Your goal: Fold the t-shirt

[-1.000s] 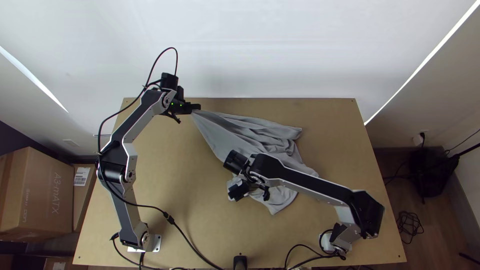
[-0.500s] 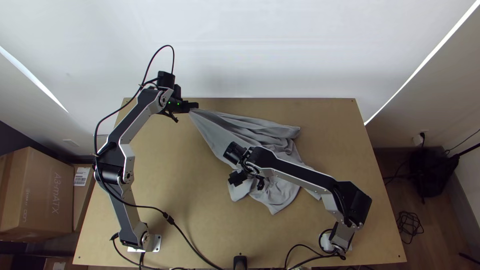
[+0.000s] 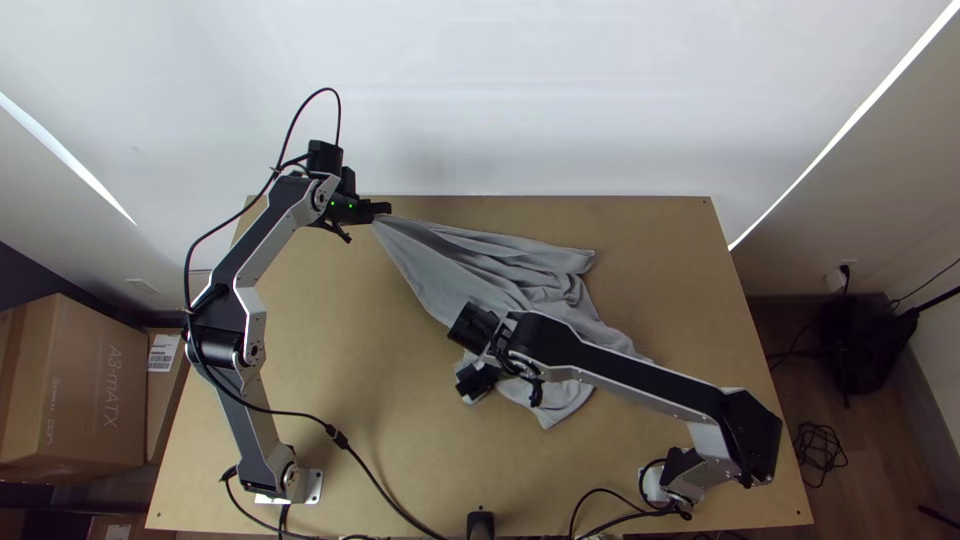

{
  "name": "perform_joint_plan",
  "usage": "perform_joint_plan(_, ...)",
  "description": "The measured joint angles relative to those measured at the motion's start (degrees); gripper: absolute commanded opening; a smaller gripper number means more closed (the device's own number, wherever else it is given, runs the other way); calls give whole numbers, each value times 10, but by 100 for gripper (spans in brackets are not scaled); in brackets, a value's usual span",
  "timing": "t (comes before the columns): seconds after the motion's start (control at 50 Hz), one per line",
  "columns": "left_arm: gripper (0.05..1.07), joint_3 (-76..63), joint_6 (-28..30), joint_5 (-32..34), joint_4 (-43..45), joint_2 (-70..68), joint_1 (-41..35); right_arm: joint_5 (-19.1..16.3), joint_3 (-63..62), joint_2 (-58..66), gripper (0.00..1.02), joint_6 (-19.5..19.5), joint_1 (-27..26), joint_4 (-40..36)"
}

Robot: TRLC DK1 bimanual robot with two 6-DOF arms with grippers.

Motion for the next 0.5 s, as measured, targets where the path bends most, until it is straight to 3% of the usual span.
perform_joint_plan(0.1,8,5,0,0,-2,0,-1,-13,-18,5,84,0,3,-1)
perform_joint_plan(0.24,8,7,0,0,-6,0,-1,-19,-42,26,50,1,-2,47)
perform_joint_plan(0.3,8,7,0,0,-10,0,-1,-19,-58,30,29,1,-5,87)
perform_joint_plan(0.34,8,7,0,0,-12,0,0,-19,-70,30,2,1,-6,116)
perform_joint_plan(0.5,8,7,0,0,-13,-1,2,-17,-97,30,3,0,-16,210)
